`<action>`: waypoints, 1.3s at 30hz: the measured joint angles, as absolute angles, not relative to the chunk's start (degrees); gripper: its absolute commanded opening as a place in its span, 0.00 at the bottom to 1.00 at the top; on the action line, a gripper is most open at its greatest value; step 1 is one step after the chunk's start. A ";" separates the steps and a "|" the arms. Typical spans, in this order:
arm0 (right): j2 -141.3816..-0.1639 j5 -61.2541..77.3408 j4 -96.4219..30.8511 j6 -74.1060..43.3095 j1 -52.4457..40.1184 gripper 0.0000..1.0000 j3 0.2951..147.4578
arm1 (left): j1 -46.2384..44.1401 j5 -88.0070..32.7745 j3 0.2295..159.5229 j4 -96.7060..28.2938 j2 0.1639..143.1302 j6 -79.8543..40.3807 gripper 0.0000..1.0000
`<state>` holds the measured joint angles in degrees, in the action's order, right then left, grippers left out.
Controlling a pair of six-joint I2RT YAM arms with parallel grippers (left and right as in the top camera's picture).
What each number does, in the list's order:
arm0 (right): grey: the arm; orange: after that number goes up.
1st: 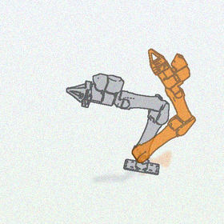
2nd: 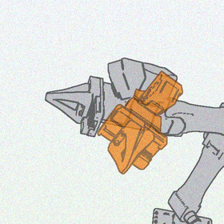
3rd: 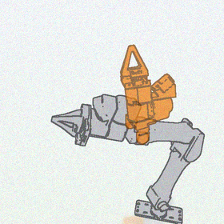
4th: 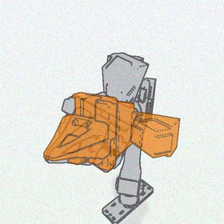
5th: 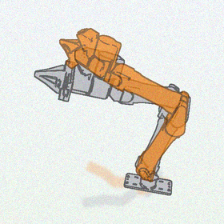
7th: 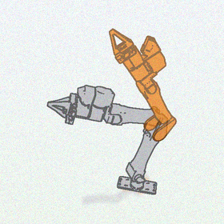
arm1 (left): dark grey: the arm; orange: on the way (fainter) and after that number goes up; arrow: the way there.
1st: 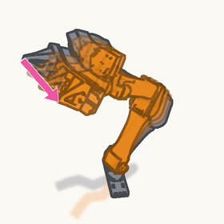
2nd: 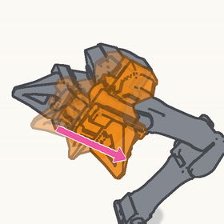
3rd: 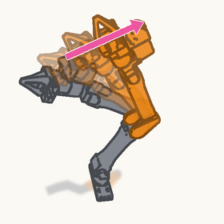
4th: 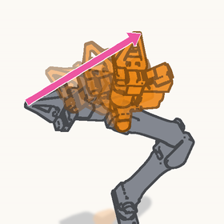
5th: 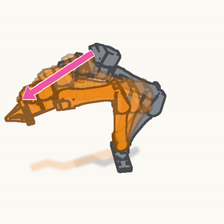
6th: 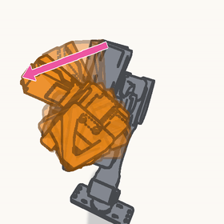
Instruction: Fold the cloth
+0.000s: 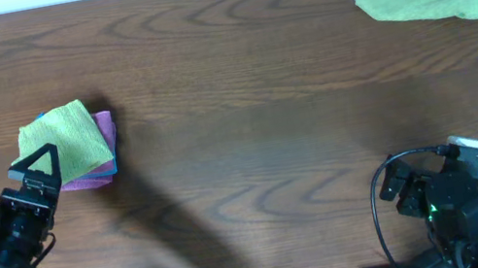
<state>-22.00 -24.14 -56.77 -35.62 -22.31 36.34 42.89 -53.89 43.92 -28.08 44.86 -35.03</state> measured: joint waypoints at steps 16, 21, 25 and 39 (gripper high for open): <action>-22.00 -24.14 -56.77 -35.64 -22.31 0.99 36.34 | 24.69 -41.25 43.97 -22.28 37.74 -25.32 0.95; -22.00 -24.16 -56.77 -35.62 -22.31 0.99 36.34 | 9.63 -26.30 43.97 -19.42 37.71 -15.79 0.96; -22.00 -24.16 -56.77 -35.62 -22.31 0.99 36.34 | 3.66 -19.46 43.62 -17.61 36.36 -6.52 0.95; -22.00 -24.21 -56.75 -35.62 -22.31 0.99 36.27 | 2.50 -14.57 18.52 -17.41 10.70 13.37 0.95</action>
